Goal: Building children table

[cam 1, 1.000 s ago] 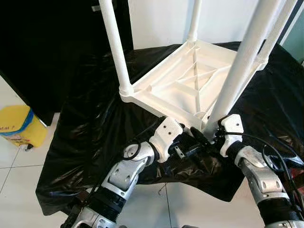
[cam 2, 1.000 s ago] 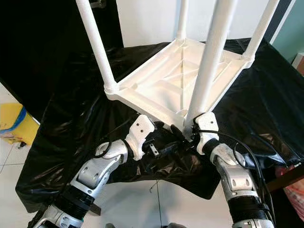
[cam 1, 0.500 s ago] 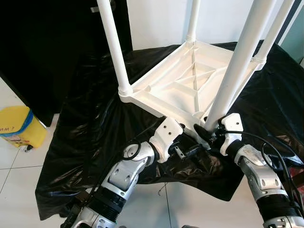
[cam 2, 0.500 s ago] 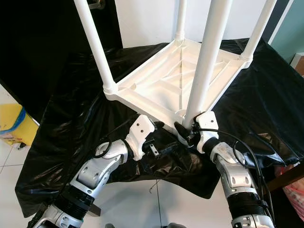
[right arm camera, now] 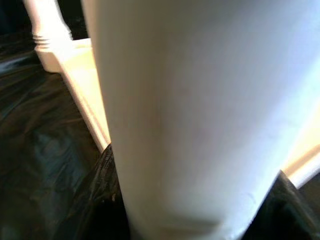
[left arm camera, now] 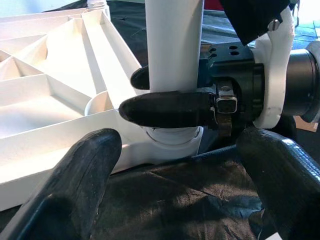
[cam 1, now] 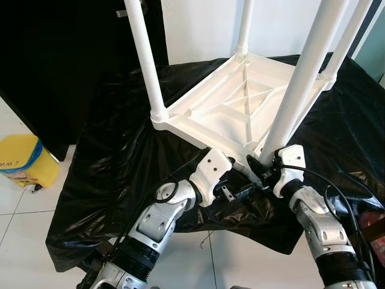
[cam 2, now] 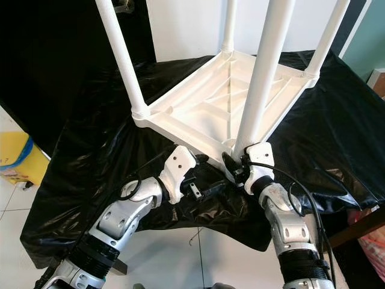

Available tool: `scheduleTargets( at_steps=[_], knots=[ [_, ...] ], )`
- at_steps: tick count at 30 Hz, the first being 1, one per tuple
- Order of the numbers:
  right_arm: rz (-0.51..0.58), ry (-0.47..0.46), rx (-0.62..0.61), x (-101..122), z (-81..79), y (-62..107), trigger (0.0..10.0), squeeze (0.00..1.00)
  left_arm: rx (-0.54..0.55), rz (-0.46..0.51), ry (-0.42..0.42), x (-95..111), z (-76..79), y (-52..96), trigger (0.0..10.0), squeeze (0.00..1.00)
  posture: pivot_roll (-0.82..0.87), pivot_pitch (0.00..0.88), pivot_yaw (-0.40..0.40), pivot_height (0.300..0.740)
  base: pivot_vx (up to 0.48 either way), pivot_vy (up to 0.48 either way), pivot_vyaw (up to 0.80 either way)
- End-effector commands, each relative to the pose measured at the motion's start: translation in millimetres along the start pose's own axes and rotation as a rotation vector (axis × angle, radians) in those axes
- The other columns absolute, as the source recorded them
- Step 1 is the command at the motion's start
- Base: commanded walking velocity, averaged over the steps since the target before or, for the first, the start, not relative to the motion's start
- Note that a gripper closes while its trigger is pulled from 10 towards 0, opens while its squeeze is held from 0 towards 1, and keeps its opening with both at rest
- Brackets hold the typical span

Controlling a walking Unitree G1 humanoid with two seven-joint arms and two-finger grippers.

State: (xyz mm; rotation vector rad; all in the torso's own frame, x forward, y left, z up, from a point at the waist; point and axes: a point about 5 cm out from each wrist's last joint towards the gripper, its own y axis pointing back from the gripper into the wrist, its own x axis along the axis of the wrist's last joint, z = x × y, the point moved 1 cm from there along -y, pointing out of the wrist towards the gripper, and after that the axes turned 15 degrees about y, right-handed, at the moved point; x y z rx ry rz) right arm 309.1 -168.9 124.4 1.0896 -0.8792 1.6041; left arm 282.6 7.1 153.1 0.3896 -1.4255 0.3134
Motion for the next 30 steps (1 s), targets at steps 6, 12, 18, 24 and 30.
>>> scheduleTargets(
  at_steps=[6, 12, 18, 24, 30],
  knots=[
    [-0.19, -0.078, -0.26, -25, -8.0, 9.8, 10.0, 0.0, -0.01, -0.037, 0.004, -8, -1.3, 5.8, 10.0, 0.0, -0.17, 0.061, -0.015, 0.74, 0.0, 0.0, 0.0],
    [-0.234, -0.109, -0.466, -23, -8.5, 12.6, 10.0, 0.0, 0.004, -0.04, 0.009, -10, -2.6, 8.7, 10.0, 0.0, -0.16, 0.057, -0.014, 0.74, 0.0, 0.0, 0.0],
    [-0.212, -0.119, -0.43, -16, -20.0, 9.7, 10.0, 0.0, 0.003, -0.043, 0.006, -11, -2.1, 8.9, 10.0, 0.0, -0.16, 0.046, -0.006, 0.74, 0.0, 0.0, 0.0],
    [-0.199, -0.1, -0.436, -10, -23.2, 9.2, 10.0, 0.0, 0.003, -0.048, -0.002, -10, -4.9, 9.9, 10.0, 0.0, -0.16, 0.04, -0.003, 0.74, 0.0, 0.0, 0.0],
    [-0.193, -0.074, -0.459, -7, -23.4, 9.4, 10.0, 0.0, 0.006, -0.049, -0.006, -10, -5.3, 10.8, 10.0, 0.0, -0.17, 0.041, -0.004, 0.74, 0.0, 0.0, 0.0]
  ],
)
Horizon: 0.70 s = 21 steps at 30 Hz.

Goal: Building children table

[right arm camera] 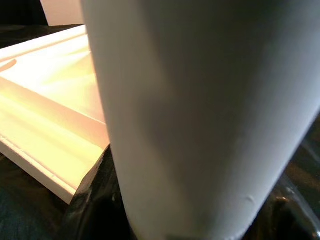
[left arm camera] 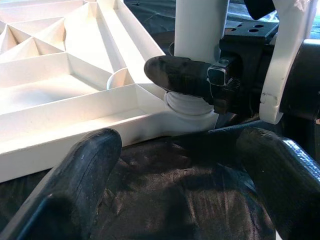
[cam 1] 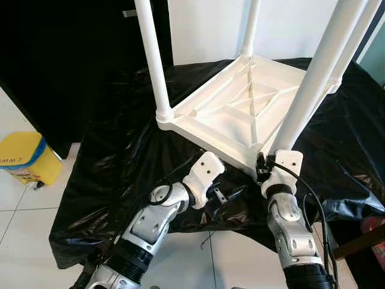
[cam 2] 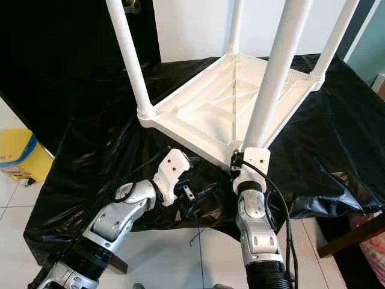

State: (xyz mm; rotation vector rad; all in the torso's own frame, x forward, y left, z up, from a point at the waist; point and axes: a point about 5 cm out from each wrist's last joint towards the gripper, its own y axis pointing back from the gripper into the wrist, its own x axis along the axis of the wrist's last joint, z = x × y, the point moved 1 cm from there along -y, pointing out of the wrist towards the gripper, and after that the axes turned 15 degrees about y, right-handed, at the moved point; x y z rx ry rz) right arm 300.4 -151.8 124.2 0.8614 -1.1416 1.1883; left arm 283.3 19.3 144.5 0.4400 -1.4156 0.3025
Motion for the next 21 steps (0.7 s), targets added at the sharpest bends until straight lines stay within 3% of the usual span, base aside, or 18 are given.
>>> scheduleTargets(
  at_steps=[1, 2, 3, 4, 5, 6, 15, 18, 19, 21],
  knots=[
    [-0.07, 0.018, -0.005, -14, -2.0, 5.7, 10.0, 0.0, -0.023, -0.01, -0.004, -1, 1.4, 0.9, 10.0, 0.0, -0.17, 0.041, -0.004, 0.74, 0.0, 0.0, 0.0],
    [-0.066, 0.022, -0.009, -13, -0.8, 5.6, 10.0, 0.0, -0.022, -0.01, -0.005, -1, 1.5, 0.9, 10.0, 0.0, -0.16, 0.041, -0.004, 0.74, 0.0, 0.0, 0.0],
    [-0.062, 0.026, -0.009, -12, 0.4, 5.5, 10.0, 0.45, -0.02, -0.01, -0.005, -1, 1.5, 0.8, 10.0, 0.0, -0.16, 0.041, -0.005, 0.74, 0.0, 0.0, 0.0],
    [-0.062, 0.026, -0.009, -12, 0.4, 5.5, 10.0, 0.45, -0.02, -0.01, -0.005, -1, 1.5, 0.8, 10.0, 0.0, -0.16, 0.041, -0.005, 0.74, 0.0, 0.0, 0.0],
    [-0.059, 0.026, -0.008, -12, 1.4, 5.5, 10.0, 0.97, -0.019, -0.01, -0.005, -1, 1.6, 0.7, 10.0, 0.0, -0.16, 0.042, -0.005, 0.74, 0.0, 0.0, 0.0],
    [-0.047, 0.024, 0.002, -11, 2.2, 5.5, 10.0, 1.0, -0.018, -0.01, -0.005, -1, 1.7, 0.8, 10.0, 0.0, -0.16, 0.043, -0.006, 0.74, 0.0, 0.0, 0.0],
    [0.045, 0.0, 0.125, -2, 2.2, 9.6, 10.0, 1.0, -0.016, -0.013, -0.002, -2, 1.3, 1.3, 10.0, 0.0, -0.17, 0.041, -0.003, 0.74, 0.0, 0.0, 0.0],
    [0.1, -0.014, 0.261, 0, 13.0, 12.1, 10.0, 1.0, -0.015, -0.013, 0.001, -1, 0.0, 0.3, 10.0, 0.0, -0.17, 0.036, 0.003, 0.74, 0.0, 0.0, 0.0],
    [0.11, 0.0, 0.299, -1, 18.9, 10.3, 10.0, 0.0, -0.018, -0.012, -0.002, -1, -0.2, -0.4, 10.0, 0.0, -0.18, 0.035, 0.003, 0.74, 0.0, 0.0, 0.0],
    [0.122, 0.025, 0.355, -1, 26.0, 6.5, 10.0, 0.0, -0.022, -0.011, -0.009, 0, -0.4, -1.5, 10.0, 0.0, -0.18, 0.033, 0.004, 0.74, 0.0, 0.0, 0.0]
  ],
)
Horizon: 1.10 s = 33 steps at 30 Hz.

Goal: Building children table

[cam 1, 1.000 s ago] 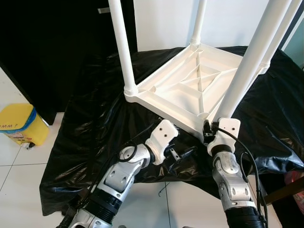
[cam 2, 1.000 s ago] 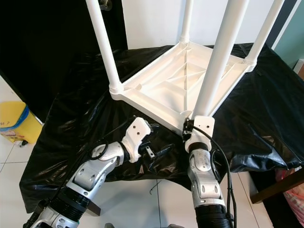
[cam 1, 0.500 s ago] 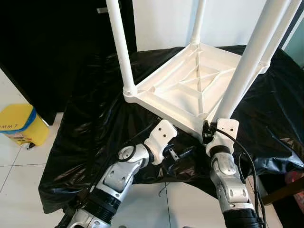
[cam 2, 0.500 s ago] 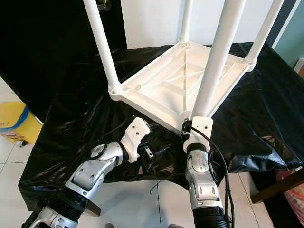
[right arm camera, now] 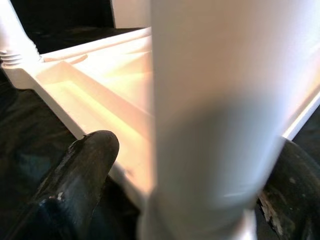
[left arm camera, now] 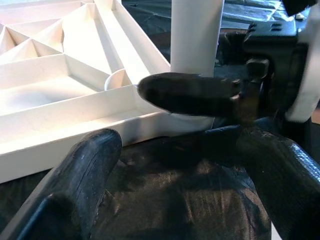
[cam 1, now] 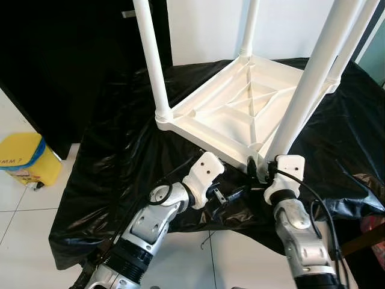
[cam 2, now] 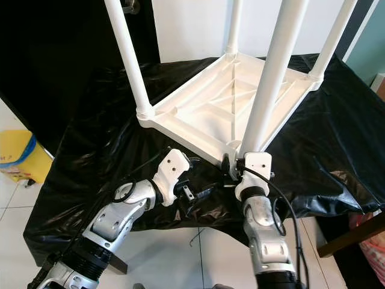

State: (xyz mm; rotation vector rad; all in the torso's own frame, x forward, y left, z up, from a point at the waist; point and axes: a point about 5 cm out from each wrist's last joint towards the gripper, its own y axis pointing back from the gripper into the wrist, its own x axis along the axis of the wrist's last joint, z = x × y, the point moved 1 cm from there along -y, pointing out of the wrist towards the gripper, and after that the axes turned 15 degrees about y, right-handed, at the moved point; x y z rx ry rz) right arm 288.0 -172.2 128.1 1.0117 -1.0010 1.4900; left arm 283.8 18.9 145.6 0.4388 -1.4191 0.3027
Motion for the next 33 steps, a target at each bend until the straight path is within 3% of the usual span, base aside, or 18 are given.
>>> scheduleTargets(
  at_steps=[1, 4, 8, 11, 17, 18, 19, 20, 31, 32, 33],
  knots=[
    [0.015, -0.013, 0.048, -1, 3.4, -0.3, 10.0, 0.0, -0.021, -0.012, -0.006, -1, -0.2, -1.1, 10.0, 0.0, -0.18, 0.033, 0.004, 0.74, 0.0, 0.0, 0.0],
    [0.036, 0.036, 0.161, 0, 8.8, -4.6, 10.0, 0.0, -0.021, -0.011, -0.01, 0, -0.6, -2.0, 10.0, 0.0, -0.18, 0.031, 0.006, 0.74, 0.0, 0.0, 0.0],
    [0.038, 0.051, 0.205, 0, 9.4, -5.9, 10.0, 0.0, -0.021, -0.011, -0.008, 0, -0.9, -2.2, 10.0, 0.0, -0.18, 0.03, 0.005, 0.74, 0.0, 0.0, 0.0],
    [0.048, 0.111, 0.349, -1, 9.1, -12.4, 10.0, 0.0, -0.02, -0.014, 0.001, 0, -1.7, -2.7, 10.0, 0.0, -0.18, 0.028, 0.008, 0.74, 0.0, 0.0, 0.0],
    [0.048, 0.139, 0.422, -3, 6.1, -18.5, 10.0, 0.0, -0.019, -0.013, 0.0, 1, -1.8, -2.9, 10.0, 0.0, -0.18, 0.028, 0.009, 0.74, 0.0, 0.0, 0.0],
    [0.036, 0.162, 0.442, -6, 4.5, -22.8, 3.5, 0.0, -0.018, -0.012, -0.002, 1, -1.7, -2.9, 10.0, 0.0, -0.17, 0.029, 0.006, 0.74, 0.0, 0.0, 0.0],
    [0.036, 0.162, 0.442, -6, 4.5, -22.8, 3.5, 0.0, -0.018, -0.012, -0.002, 1, -1.7, -2.9, 10.0, 0.0, -0.17, 0.029, 0.006, 0.74, 0.0, 0.0, 0.0],
    [0.024, 0.173, 0.448, -8, 3.9, -25.6, 0.0, 0.0, -0.016, -0.011, -0.003, 2, -1.6, -2.7, 10.0, 0.0, -0.16, 0.031, 0.003, 0.74, 0.0, 0.0, 0.0],
    [-0.021, 0.169, 0.451, -20, 4.4, -24.7, 0.0, 0.0, -0.009, -0.009, -0.001, 1, -1.9, -1.2, 10.0, 0.0, -0.17, 0.036, 0.005, 0.74, 0.0, 0.0, 0.0],
    [-0.036, 0.165, 0.439, -22, 6.1, -24.4, 3.2, 0.0, -0.011, -0.009, -0.001, 1, -1.7, -1.7, 10.0, 0.0, -0.17, 0.036, 0.008, 0.74, 0.0, 0.0, 0.0],
    [-0.048, 0.164, 0.429, -23, 7.3, -24.1, 10.0, 0.0, -0.014, -0.009, 0.0, 2, -1.6, -2.2, 10.0, 0.0, -0.18, 0.038, 0.009, 0.74, 0.0, 0.0, 0.0]
  ],
)
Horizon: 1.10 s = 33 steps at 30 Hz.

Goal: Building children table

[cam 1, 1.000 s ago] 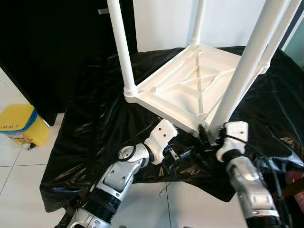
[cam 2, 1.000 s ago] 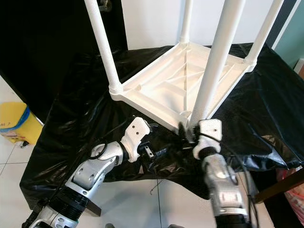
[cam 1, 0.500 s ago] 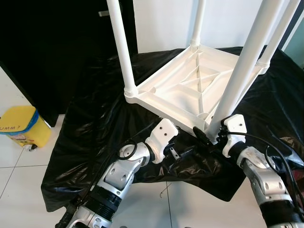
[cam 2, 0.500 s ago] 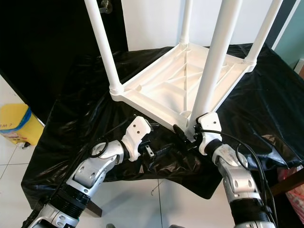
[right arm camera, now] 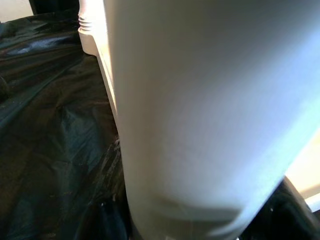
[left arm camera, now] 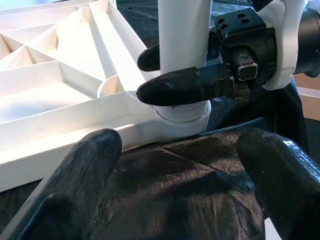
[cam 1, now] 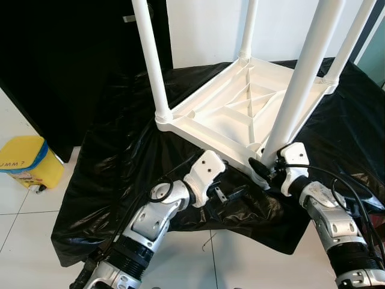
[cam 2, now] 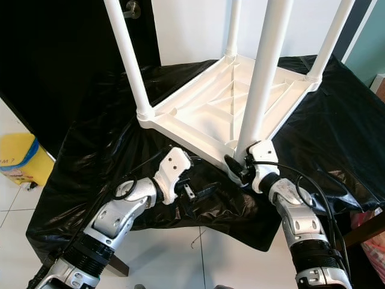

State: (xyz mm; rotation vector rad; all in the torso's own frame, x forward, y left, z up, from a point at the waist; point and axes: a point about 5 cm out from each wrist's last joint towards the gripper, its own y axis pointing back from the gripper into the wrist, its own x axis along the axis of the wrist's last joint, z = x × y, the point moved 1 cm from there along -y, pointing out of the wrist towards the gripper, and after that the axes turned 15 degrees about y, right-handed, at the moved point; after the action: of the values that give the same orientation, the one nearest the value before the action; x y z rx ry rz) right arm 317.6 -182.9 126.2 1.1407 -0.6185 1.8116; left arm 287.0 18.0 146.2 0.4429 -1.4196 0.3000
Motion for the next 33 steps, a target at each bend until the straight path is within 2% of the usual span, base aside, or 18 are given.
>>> scheduleTargets(
  at_steps=[1, 9, 15, 22, 25, 26, 27, 29, 30, 33],
  knots=[
    [-0.077, -0.009, 0.031, -14, -8.4, 1.4, 10.0, 0.0, -0.015, -0.005, 0.001, 0, 0.7, -0.1, 10.0, 0.0, -0.18, 0.038, 0.009, 0.74, 0.0, 0.0, 0.0],
    [-0.129, -0.029, -0.056, -20, -10.5, 0.7, 10.0, 0.0, -0.024, -0.004, 0.003, 0, 2.2, -0.3, 10.0, 0.0, -0.17, 0.046, 0.009, 0.74, 0.0, 0.0, 0.0],
    [-0.144, -0.082, -0.128, -20, -21.3, 0.4, 10.0, 0.0, -0.025, -0.005, 0.009, -1, 3.1, 0.7, 10.0, 0.0, -0.17, 0.051, 0.009, 0.74, 0.0, 0.0, 0.0],
    [-0.21, -0.169, -0.335, -22, -20.9, 1.2, 10.0, 0.0, -0.028, -0.007, 0.011, 0, 3.3, 1.2, 10.0, 0.0, -0.17, 0.054, 0.012, 0.74, 0.0, 0.0, 0.0],
    [-0.219, -0.184, -0.379, -22, -20.3, 1.8, 10.0, 0.0, -0.029, -0.007, 0.011, 0, 3.5, 1.5, 10.0, 0.0, -0.17, 0.054, 0.012, 0.74, 0.0, 0.0, 0.0],
    [-0.237, -0.204, -0.452, -23, -20.9, 2.8, 10.0, 0.0, -0.029, -0.007, 0.011, 0, 3.5, 1.7, 10.0, 0.0, -0.17, 0.055, 0.011, 0.74, 0.0, 0.0, 0.0],
    [-0.237, -0.204, -0.452, -23, -20.9, 2.8, 10.0, 0.0, -0.029, -0.007, 0.011, 0, 3.5, 1.7, 10.0, 0.0, -0.17, 0.055, 0.011, 0.74, 0.0, 0.0, 0.0],
    [-0.27, -0.236, -0.578, -23, -24.4, 4.8, 10.0, 0.0, -0.028, -0.007, 0.012, 0, 3.5, 2.2, 10.0, 0.0, -0.16, 0.054, 0.008, 0.74, 0.0, 0.0, 0.0],
    [-0.27, -0.236, -0.578, -23, -24.4, 4.8, 10.0, 0.0, -0.028, -0.007, 0.012, 0, 3.5, 2.2, 10.0, 0.0, -0.16, 0.054, 0.008, 0.74, 0.0, 0.0, 0.0],
    [-0.303, -0.278, -0.698, -22, -31.1, 5.8, 10.0, 0.0, -0.027, -0.006, 0.014, -1, 3.8, 2.3, 10.0, 0.0, -0.16, 0.055, 0.006, 0.74, 0.0, 0.0, 0.0]
  ],
)
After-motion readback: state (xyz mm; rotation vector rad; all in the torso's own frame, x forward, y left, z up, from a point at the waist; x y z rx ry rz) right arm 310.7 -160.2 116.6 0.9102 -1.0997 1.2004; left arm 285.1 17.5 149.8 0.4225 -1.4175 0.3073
